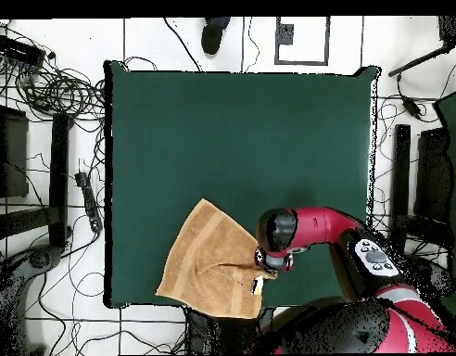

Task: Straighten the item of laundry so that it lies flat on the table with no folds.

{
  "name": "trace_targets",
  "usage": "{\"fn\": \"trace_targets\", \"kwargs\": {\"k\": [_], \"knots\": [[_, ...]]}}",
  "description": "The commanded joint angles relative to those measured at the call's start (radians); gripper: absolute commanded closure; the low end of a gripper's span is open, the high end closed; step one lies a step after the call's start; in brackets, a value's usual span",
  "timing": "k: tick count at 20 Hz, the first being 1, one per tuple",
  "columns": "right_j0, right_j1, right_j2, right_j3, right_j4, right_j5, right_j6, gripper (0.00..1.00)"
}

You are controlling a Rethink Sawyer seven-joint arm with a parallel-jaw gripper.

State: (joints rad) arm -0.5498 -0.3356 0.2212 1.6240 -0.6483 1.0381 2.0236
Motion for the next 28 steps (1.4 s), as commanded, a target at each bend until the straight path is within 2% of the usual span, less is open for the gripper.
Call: {"fn": "trace_targets", "kwargs": {"k": [1, 10, 28], "knots": [[-0.006, 0.157, 0.156, -0.166, -0.165, -0.349, -0.228, 1.0], [-0.036, 0.134, 0.209, -0.187, -0.184, -0.252, -0.306, 1.0], [-0.146, 0.198, 0.34, -0.286, -0.23, -0.088, -0.493, 1.0]]}}
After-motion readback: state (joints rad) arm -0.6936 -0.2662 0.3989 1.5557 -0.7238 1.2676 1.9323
